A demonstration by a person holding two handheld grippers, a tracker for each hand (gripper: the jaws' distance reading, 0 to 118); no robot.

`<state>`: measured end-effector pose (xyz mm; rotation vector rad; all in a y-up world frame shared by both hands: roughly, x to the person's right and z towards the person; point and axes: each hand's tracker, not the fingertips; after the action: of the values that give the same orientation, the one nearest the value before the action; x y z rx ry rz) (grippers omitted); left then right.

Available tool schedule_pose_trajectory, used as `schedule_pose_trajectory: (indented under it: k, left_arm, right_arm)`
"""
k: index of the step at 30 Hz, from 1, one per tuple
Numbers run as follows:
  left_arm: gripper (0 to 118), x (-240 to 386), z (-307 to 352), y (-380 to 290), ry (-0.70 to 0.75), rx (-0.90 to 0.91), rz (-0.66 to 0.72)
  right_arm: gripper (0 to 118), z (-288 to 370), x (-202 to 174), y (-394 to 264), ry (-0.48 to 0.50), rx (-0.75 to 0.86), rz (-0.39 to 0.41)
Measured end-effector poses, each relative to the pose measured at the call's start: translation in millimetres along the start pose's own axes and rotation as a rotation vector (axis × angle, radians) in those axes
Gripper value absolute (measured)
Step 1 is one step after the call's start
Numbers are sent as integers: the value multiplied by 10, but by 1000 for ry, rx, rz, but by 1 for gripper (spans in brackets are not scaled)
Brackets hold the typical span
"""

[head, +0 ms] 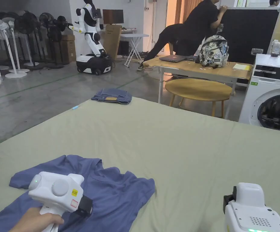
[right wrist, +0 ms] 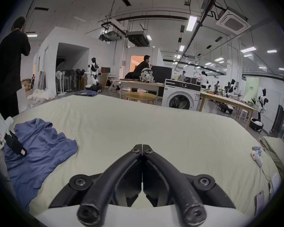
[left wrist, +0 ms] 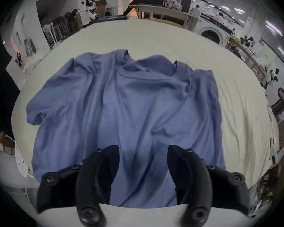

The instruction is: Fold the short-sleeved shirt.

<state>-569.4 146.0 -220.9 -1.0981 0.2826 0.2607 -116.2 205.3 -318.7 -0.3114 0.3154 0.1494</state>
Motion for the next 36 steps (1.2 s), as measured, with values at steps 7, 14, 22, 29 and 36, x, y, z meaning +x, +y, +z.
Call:
schedule_pose_trajectory:
  k: [7,14,22,29,36]
  left_arm:
    - [56,212,-62,-130,87,-23,-43]
    - [0,392,-34,-250,109,33,-84]
    - [0,352,458,-83,41,327,-15]
    - [0,634,1260,344,-23,555,-39]
    - [0,1273,1970,777,-127,704,-139]
  right_arm:
    - [0,-66,23,-66,-4,-36,-9]
    - [0,-82,72,-109,-15,-56,-13]
    - [0,6,232,-43,-42,-37,-46]
    - [0,106,416,100,-72,-3,-76]
    - [0,301,656,222,-110,36,-94]
